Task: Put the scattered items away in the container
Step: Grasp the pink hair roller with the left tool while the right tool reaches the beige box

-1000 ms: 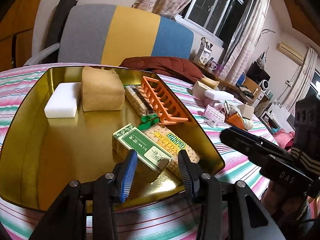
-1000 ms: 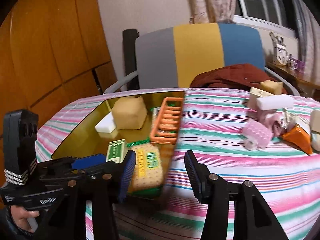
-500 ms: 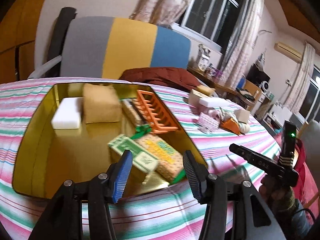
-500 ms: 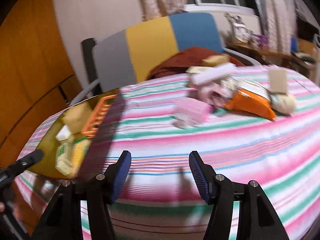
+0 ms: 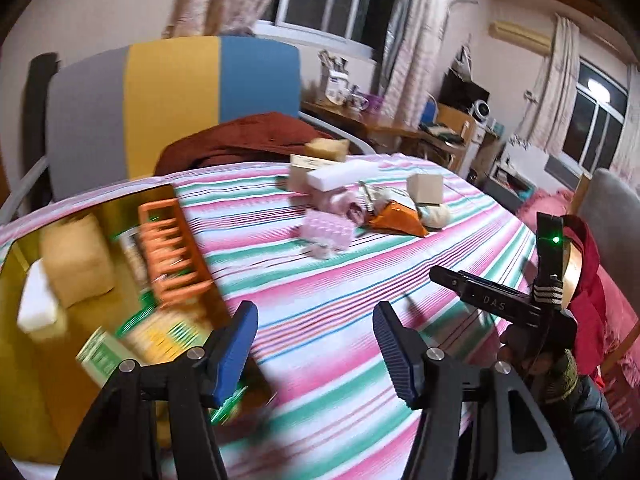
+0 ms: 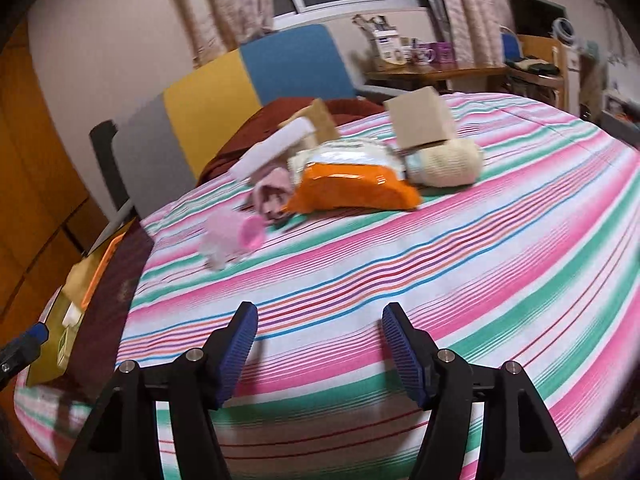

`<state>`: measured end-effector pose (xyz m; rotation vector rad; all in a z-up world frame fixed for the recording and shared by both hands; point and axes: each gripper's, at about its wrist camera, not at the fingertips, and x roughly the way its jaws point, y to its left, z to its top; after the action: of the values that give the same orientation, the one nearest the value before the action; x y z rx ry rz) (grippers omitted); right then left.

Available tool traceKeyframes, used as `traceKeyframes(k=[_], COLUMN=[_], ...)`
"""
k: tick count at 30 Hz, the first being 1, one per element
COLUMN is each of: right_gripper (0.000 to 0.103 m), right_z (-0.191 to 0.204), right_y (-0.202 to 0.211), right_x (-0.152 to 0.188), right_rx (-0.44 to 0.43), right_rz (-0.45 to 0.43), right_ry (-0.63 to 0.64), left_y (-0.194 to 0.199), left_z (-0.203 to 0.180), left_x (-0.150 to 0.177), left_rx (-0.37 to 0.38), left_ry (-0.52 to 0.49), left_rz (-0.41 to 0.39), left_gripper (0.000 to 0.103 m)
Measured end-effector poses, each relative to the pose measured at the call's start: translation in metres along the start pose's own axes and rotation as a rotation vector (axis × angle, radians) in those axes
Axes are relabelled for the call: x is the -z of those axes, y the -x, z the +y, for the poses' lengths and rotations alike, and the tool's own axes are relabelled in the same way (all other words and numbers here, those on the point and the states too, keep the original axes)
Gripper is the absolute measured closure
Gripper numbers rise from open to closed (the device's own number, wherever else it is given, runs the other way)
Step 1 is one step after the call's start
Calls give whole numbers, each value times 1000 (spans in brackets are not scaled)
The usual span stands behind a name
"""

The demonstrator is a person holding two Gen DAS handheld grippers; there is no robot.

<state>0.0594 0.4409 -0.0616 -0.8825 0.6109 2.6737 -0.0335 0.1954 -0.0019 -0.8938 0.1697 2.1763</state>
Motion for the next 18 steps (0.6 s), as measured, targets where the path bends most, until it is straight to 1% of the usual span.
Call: traceKeyframes(k=[1, 4, 6, 8, 10, 13, 17, 18], right_gripper=[35, 32, 32, 32, 32, 32, 28, 27], right_z=[-3, -8, -10, -14, -17, -24, -28, -28], right_y=[0, -2, -5, -10, -14, -19, -19, -20], right_x=[-2, -9, -11, -12, -11, -9, -7, -7], right_rx=[6, 17, 19, 14, -5, -43, -90, -100], right_rz=[-6, -28, -42, -44, -41, -38, -52, -53], right_ry=[-3, 2, -2, -14, -31, -59, -69, -72], left_y=[-8, -31, -47, -59, -74, -96, -120, -126], left_z=[-5, -18, -24, -28, -32, -32, -34, -33], left_x=[-5, -21, -31, -41, -52, -65, -72, -73], left_rx=[-3, -13, -14, -7, -31, -47, -79, -76], left_ry=[-10, -32, -38, -44, -53, -55, -57, -53], left_rz=[15, 45, 65, 75, 90, 117, 136, 142], left_gripper=[39, 33, 24, 22, 22, 22, 22, 22])
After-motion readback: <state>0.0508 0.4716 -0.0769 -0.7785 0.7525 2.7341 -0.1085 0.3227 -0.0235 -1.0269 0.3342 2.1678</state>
